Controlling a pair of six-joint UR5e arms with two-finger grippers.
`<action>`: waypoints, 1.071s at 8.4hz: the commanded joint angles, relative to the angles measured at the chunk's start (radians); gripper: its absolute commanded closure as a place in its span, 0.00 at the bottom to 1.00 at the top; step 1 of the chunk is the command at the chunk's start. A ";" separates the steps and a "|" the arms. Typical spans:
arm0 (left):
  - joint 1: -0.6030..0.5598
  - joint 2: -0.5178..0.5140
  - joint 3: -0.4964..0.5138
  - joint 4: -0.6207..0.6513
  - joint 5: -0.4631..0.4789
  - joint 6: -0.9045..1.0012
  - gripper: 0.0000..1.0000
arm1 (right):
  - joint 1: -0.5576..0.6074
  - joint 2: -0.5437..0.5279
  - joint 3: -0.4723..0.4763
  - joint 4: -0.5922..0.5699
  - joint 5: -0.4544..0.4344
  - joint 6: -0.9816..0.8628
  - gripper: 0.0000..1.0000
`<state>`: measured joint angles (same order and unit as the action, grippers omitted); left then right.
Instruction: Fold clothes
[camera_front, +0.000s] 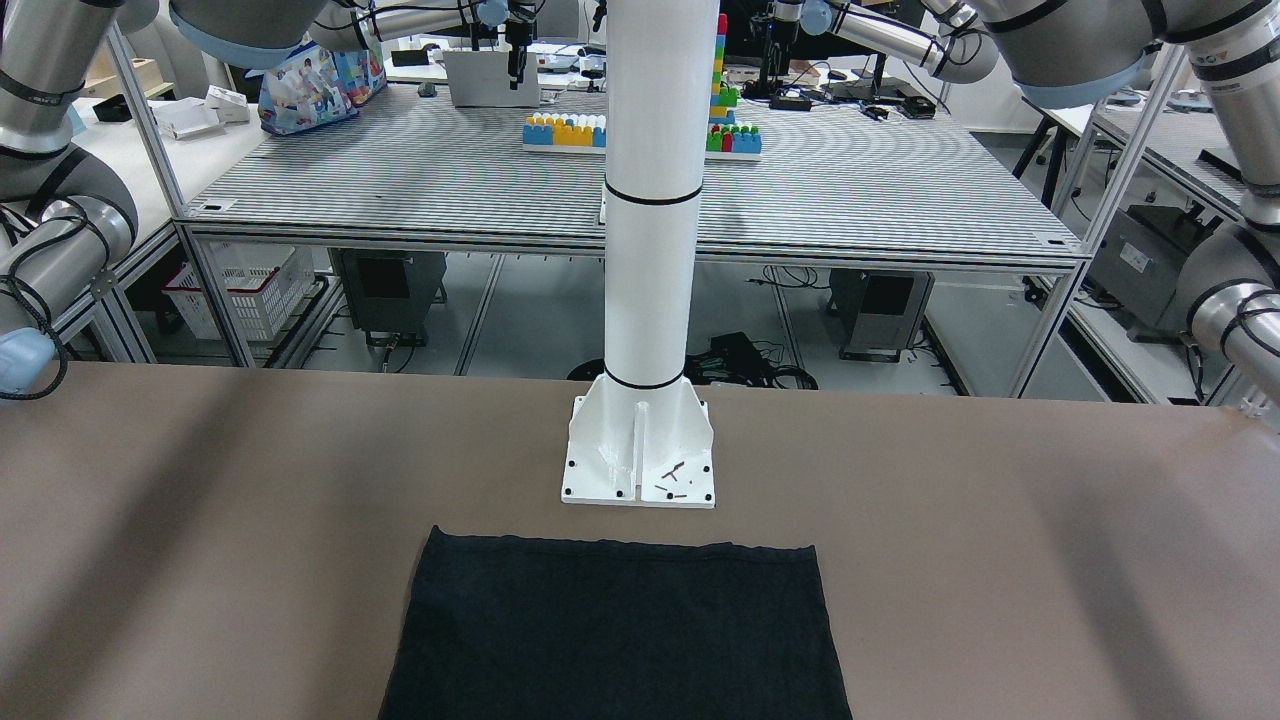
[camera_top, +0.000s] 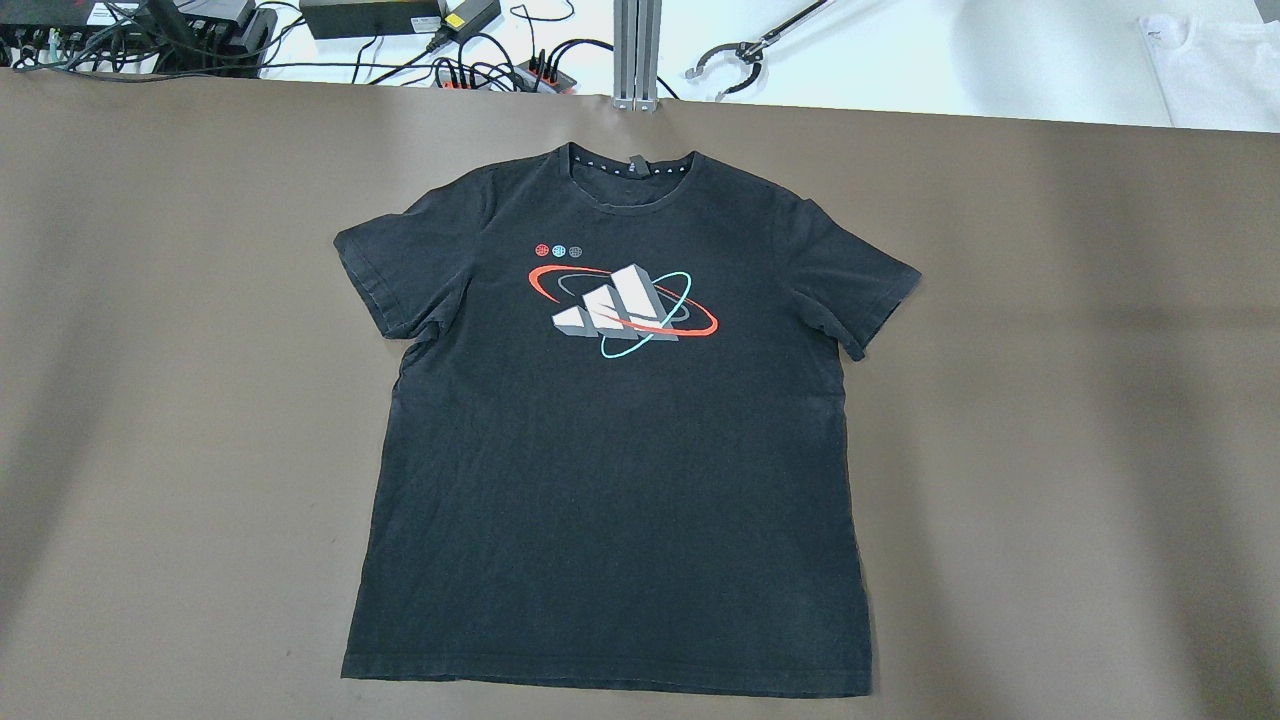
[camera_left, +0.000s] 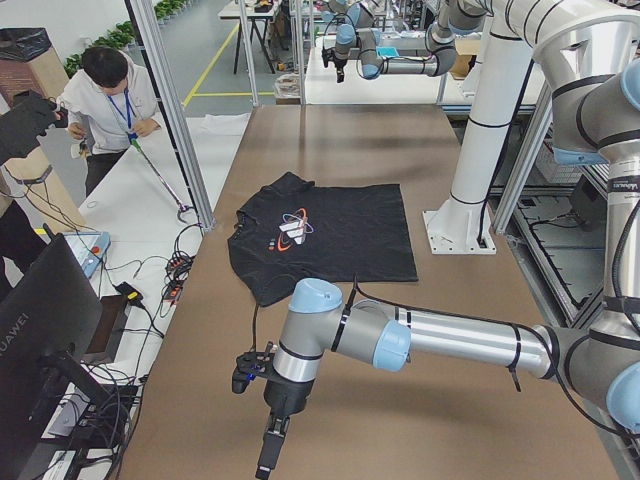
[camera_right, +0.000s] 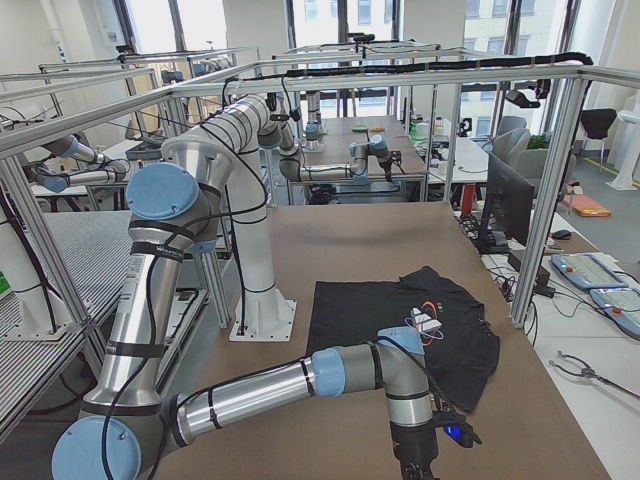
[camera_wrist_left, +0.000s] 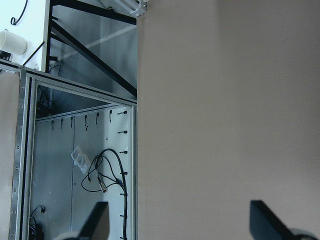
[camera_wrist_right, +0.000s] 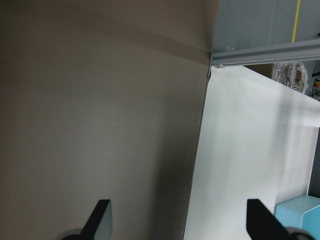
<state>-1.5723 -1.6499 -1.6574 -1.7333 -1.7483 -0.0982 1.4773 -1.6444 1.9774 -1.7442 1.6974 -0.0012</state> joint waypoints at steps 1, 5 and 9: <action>0.000 -0.005 -0.001 0.000 0.001 0.000 0.00 | 0.000 0.001 0.001 0.000 -0.001 -0.002 0.05; 0.002 -0.013 -0.002 -0.015 0.001 0.000 0.00 | -0.002 0.008 0.026 0.000 0.001 0.000 0.05; 0.065 -0.113 0.004 -0.090 0.024 -0.012 0.00 | -0.011 0.011 0.014 0.229 0.020 0.012 0.05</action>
<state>-1.5659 -1.7267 -1.6581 -1.7591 -1.7397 -0.1027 1.4725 -1.6225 2.0023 -1.6519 1.6974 0.0067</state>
